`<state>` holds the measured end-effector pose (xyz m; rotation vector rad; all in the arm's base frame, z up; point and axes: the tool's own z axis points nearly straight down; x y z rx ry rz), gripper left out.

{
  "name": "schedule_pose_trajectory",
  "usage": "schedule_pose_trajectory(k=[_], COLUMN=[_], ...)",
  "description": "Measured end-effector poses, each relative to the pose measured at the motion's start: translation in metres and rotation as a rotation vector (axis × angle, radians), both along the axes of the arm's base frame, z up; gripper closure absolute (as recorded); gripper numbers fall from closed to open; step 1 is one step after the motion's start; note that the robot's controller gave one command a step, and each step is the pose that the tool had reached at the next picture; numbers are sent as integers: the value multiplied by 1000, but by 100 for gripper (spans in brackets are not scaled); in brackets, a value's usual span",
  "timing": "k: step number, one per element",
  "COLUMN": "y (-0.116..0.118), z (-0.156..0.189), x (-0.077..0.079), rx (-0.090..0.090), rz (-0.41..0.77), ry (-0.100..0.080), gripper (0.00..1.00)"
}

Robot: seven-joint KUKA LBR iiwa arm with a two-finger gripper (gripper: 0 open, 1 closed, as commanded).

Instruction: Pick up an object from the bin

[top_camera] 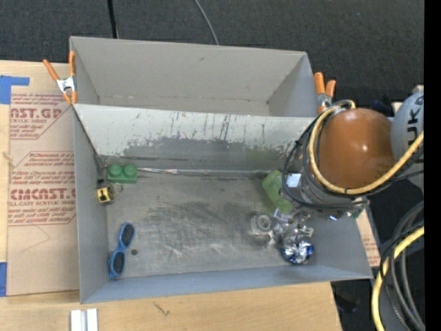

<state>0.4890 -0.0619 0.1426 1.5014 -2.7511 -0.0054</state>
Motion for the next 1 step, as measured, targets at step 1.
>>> schedule_pose_trajectory(k=[1], y=[10], z=[117], x=[3], rx=[1], rz=[-6], ry=[-18], gripper=[100])
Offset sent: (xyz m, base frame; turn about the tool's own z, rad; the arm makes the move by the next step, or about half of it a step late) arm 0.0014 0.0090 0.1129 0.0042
